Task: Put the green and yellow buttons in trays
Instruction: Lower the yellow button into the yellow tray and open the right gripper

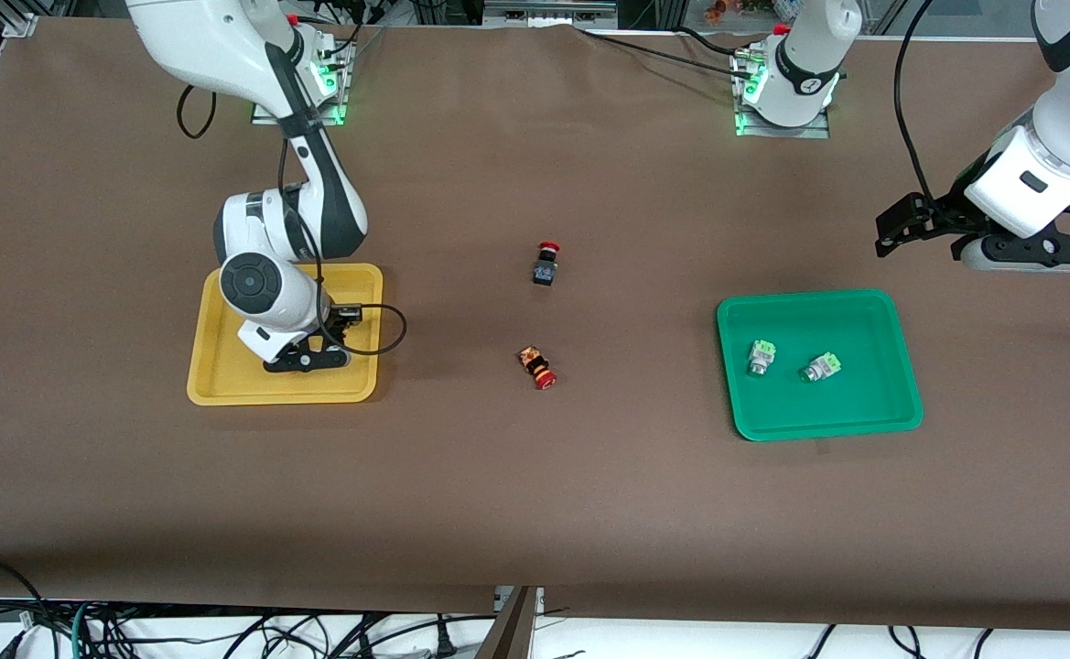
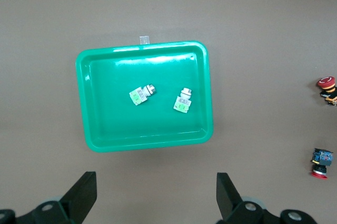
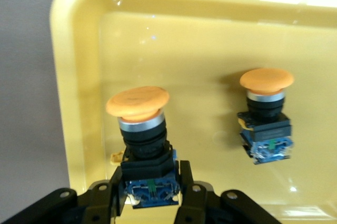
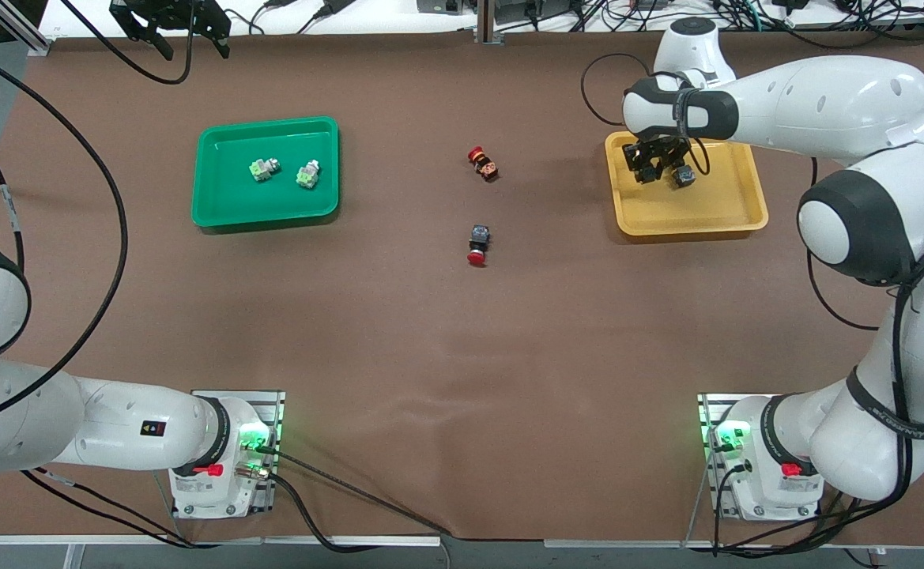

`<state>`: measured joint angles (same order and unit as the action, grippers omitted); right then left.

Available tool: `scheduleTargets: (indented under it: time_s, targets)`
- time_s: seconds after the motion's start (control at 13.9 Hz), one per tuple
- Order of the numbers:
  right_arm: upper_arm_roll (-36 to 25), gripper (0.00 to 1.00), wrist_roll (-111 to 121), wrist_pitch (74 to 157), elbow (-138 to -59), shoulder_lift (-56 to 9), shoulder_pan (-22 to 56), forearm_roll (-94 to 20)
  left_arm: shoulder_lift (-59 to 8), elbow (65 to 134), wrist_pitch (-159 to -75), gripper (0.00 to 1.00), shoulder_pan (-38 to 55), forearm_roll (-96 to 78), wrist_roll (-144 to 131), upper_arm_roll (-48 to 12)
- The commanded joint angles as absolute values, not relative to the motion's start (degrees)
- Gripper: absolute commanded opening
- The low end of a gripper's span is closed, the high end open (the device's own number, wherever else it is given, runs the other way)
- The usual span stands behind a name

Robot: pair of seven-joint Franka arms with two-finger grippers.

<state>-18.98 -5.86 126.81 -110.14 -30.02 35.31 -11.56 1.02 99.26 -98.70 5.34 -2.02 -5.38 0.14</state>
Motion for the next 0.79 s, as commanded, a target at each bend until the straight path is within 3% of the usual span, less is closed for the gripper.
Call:
scheduleTargets:
  time_s: [0.0,0.07,0.14,0.5,0.72]
  targets:
    - [-18.7,0.66,-4.8,129.4,-110.5,-31.2,35.5,-15.9,1.4,99.5,-98.3,1.0,5.9,-1.8,-5.8,0.6]
    - [-18.7,0.91,-4.8,129.2,-110.5,-31.1,35.5,-16.0,1.4,99.5,-98.3,1.0,5.9,-1.8,-5.8,0.6]
    - [-19.0,1.0,-4.0,128.9,-110.7,-30.2,35.4,-16.1,1.4,99.5,-98.3,1.0,5.9,-1.8,-5.8,0.6]
    - [-20.1,1.0,-3.0,121.7,-106.2,-23.3,32.9,-16.1,1.4,99.5,-98.3,1.0,6.1,-1.8,-5.7,0.5]
    - [-20.1,1.0,-3.0,118.5,-106.0,-15.9,33.0,-14.8,1.4,99.5,-98.3,1.0,6.5,-1.8,-5.8,0.4]
